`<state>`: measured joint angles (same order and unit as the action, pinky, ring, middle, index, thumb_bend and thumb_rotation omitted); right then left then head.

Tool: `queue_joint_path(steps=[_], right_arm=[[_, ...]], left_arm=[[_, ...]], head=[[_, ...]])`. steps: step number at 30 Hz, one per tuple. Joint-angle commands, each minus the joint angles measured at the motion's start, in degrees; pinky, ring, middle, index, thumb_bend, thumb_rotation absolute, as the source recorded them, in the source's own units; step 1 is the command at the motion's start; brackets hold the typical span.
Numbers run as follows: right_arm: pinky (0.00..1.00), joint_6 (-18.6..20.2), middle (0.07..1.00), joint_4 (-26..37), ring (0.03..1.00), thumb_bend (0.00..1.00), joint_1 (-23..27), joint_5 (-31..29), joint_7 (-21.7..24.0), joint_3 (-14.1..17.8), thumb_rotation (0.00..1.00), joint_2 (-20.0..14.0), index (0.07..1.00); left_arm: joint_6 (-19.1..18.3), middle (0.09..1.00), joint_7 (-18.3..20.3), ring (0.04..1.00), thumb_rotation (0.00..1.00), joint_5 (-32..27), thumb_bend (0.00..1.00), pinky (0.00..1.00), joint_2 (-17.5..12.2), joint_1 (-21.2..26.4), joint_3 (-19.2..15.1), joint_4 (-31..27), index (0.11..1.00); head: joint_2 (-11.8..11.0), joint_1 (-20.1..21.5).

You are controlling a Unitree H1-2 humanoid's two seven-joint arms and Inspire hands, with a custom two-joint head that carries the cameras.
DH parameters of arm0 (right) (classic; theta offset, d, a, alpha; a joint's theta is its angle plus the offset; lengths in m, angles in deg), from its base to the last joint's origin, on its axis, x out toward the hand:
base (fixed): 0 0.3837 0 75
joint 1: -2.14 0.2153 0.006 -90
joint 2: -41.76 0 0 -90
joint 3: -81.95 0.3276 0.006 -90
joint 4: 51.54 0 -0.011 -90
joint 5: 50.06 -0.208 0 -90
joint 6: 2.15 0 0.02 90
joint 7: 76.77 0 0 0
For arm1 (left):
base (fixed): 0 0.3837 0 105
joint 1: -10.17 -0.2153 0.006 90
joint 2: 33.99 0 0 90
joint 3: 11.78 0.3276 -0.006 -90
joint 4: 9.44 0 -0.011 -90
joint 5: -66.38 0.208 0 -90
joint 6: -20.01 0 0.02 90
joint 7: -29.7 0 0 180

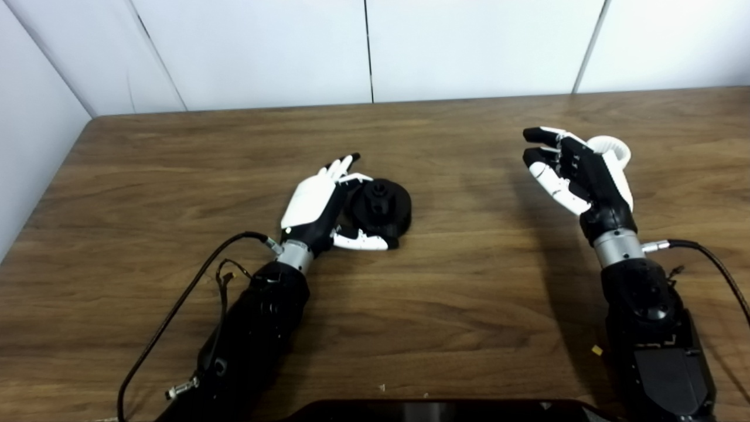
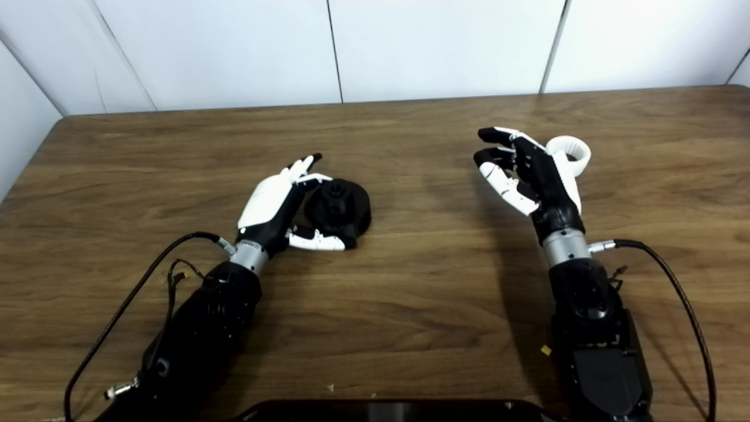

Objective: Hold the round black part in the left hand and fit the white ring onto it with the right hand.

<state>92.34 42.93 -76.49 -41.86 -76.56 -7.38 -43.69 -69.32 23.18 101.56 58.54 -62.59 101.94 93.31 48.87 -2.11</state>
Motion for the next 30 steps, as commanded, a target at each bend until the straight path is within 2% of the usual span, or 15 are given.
queue_joint_path(steps=[1,13,22,30], right_arm=[[0.72,-1.1,0.782,2.4,0.726,0.51,2.4,0.1,-0.2,0.4,0.51,-0.2,0.725],[0.74,-0.7,0.789,3.0,0.730,0.51,2.1,-0.1,-0.3,0.7,0.52,-0.1,0.727],[0.74,-0.8,0.789,3.3,0.732,0.52,2.2,0.1,-0.3,1.1,0.53,-0.3,0.729],[0.74,-1.0,0.790,3.4,0.734,0.52,2.1,-0.1,-0.1,1.1,0.53,-0.4,0.730]], left_arm=[[0.8,1.000,1.6,1.000,0.41,1.7,1.00,1.00,0.3,-0.7,1.5,-0.6,0.669],[0.1,1.000,2.0,1.000,0.41,4.9,1.00,1.00,1.6,-1.7,3.2,-1.9,0.682],[-0.5,1.000,1.5,1.000,0.46,10.4,1.00,1.00,1.3,-0.7,5.3,-1.4,0.677],[-0.9,1.000,1.1,1.000,0.45,13.7,1.00,1.00,0.8,0.2,6.7,-0.3,0.671]], head=[[0.0,-0.1],[0.2,0.0],[0.2,0.4],[0.2,0.6]])
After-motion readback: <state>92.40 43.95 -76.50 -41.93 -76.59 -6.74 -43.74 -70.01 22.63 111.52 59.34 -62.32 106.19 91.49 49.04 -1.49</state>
